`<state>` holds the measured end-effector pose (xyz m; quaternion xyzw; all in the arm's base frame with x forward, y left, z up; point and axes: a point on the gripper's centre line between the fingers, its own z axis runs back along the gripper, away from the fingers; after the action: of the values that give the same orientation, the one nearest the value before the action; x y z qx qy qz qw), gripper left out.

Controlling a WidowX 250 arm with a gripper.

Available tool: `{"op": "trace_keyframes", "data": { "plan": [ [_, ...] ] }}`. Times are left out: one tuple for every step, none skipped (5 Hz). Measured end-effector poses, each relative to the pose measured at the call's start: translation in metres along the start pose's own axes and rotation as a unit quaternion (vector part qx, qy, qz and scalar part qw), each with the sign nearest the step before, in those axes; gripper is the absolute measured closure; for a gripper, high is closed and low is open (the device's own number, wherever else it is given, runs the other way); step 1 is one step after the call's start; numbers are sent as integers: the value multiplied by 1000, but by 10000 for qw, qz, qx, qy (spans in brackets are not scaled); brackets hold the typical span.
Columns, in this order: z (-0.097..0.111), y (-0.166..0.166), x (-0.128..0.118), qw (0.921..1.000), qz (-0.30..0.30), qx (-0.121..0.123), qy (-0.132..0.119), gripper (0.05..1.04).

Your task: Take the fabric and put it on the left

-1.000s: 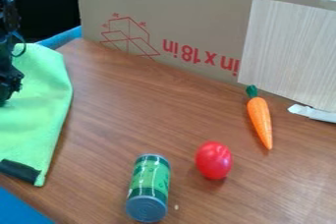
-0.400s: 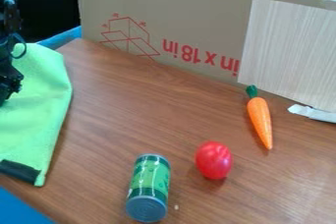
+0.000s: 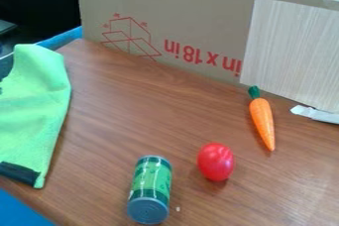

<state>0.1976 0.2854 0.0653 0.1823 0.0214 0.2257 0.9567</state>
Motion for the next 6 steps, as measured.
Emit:
{"op": "trace_keyframes", "data": {
  "plan": [
    [18, 14, 1, 9980, 80, -466, -420, 83],
    [21, 19, 2, 9980, 156, -470, -401, 83],
    [14, 19, 6, 9985, 185, -304, -410, 83],
    [6, 16, 9, 9990, 178, -183, -368, 83],
    [-5, 15, 11, 9992, 239, -90, -310, 83],
    [-11, 11, 12, 9991, 266, -157, -283, 83]
  ]
}}
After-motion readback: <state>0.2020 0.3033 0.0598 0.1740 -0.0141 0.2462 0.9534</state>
